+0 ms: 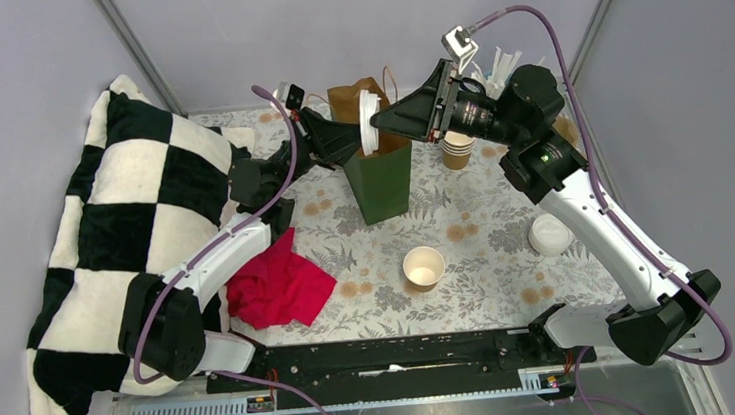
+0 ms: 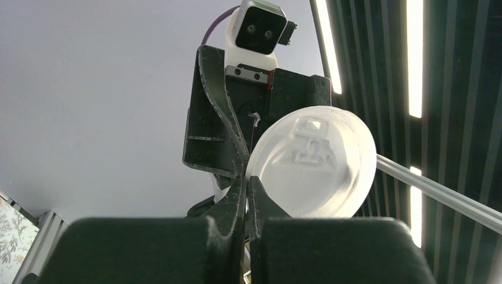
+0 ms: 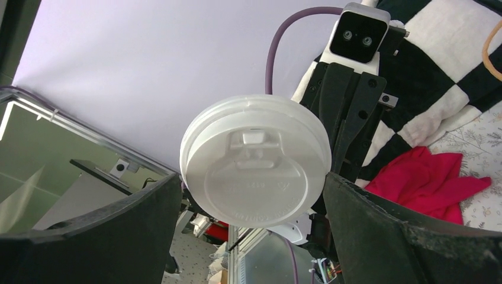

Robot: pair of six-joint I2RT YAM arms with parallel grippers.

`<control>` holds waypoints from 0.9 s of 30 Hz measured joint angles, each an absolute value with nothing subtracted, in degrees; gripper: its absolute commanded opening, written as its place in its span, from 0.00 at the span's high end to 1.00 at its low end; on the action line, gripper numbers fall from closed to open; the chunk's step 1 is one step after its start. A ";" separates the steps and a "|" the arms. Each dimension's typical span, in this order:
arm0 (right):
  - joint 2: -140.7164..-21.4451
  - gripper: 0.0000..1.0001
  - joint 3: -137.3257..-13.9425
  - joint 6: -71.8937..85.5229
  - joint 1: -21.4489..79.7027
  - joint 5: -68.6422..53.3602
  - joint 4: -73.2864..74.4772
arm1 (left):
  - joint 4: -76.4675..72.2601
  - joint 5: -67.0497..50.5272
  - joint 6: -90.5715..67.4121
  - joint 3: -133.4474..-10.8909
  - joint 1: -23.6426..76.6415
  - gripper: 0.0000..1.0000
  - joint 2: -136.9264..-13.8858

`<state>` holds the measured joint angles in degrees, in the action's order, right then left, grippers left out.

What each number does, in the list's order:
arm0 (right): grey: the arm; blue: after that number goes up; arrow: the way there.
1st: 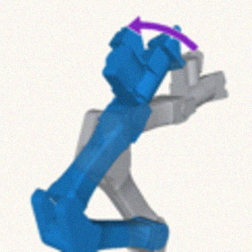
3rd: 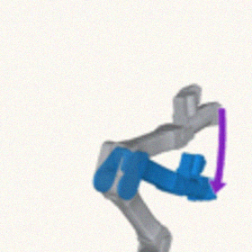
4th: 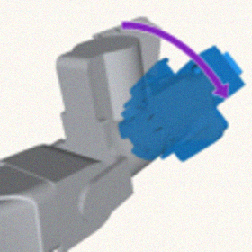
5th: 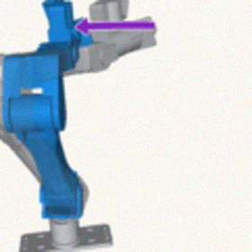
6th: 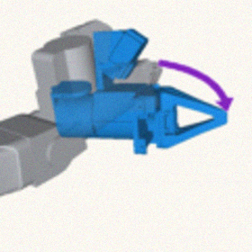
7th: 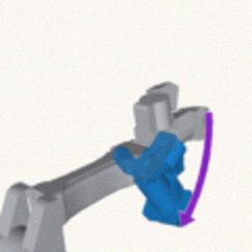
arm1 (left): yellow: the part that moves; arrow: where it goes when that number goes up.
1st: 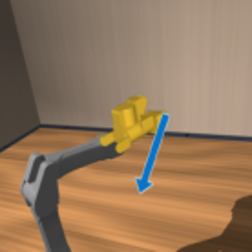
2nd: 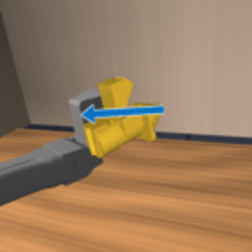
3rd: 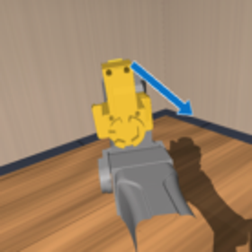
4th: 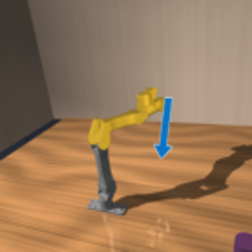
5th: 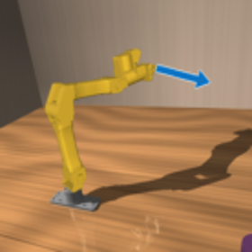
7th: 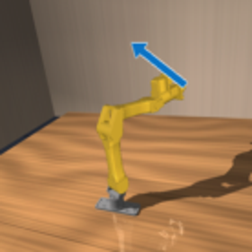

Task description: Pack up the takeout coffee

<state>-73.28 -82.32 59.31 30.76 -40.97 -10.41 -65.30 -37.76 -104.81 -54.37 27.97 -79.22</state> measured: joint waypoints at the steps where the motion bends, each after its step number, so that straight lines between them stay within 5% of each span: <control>1: -73.28 0.07 -82.32 59.13 30.76 -40.95 -10.15 | -65.23 -37.76 -104.81 -54.28 27.97 1.00 -79.22; 7: -73.28 0.06 -82.56 57.82 30.76 -39.92 -8.03 | -63.88 -37.76 -104.60 -54.15 27.97 1.00 -79.22; 21: -73.28 0.20 -82.83 56.80 30.76 -39.48 -6.44 | -62.43 -37.78 -103.48 -54.11 27.97 1.00 -78.78; 27: -73.28 0.20 -82.83 56.80 30.76 -39.48 -6.15 | -60.86 -37.76 -102.24 -53.87 27.94 0.68 -77.89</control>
<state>-73.28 -82.83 56.80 30.76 -39.48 -6.15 -60.86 -37.76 -102.24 -53.87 27.94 -77.89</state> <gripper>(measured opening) 0.820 0.167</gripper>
